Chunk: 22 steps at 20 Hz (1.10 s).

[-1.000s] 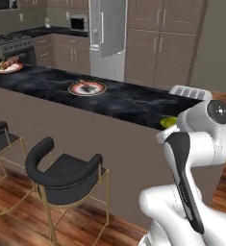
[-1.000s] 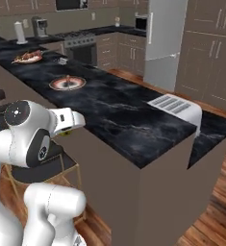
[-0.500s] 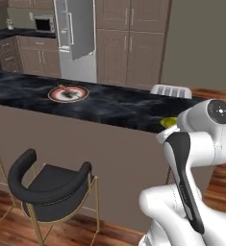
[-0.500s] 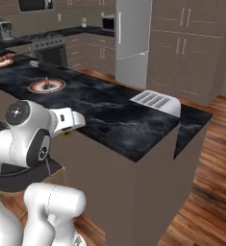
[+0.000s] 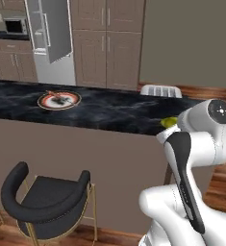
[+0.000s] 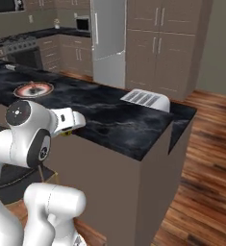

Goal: Pick up the pear and banana from the fridge and place one fruit on each plate on the dining counter.

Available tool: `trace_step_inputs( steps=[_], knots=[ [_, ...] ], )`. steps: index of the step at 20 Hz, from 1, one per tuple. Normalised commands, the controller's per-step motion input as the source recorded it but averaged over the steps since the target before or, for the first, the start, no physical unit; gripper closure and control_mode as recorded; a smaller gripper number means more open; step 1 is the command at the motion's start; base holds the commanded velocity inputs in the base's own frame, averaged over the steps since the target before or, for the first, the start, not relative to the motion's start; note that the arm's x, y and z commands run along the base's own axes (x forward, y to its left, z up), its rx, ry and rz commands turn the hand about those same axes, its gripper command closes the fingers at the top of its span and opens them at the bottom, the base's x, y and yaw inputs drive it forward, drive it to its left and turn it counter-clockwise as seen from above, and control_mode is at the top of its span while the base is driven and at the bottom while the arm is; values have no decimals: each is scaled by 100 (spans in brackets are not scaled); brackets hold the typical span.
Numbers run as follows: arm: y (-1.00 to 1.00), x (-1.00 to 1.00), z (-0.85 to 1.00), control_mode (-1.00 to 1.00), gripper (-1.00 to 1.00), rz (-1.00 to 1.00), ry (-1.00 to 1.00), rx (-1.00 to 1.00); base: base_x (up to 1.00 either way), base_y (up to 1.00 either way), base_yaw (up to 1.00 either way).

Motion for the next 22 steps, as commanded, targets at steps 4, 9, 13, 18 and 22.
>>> trace_step_inputs(
  steps=[4,9,13,18,22],
  knots=[
    [0,0,0,100,100,0,0,0,13,49,-25],
    [0,0,0,100,100,0,0,0,17,46,-25],
    [0,0,0,100,100,0,0,0,18,41,-24],
    [0,0,0,100,100,0,0,0,22,42,-23],
    [0,0,0,100,100,0,0,0,23,36,-20]
  ],
)
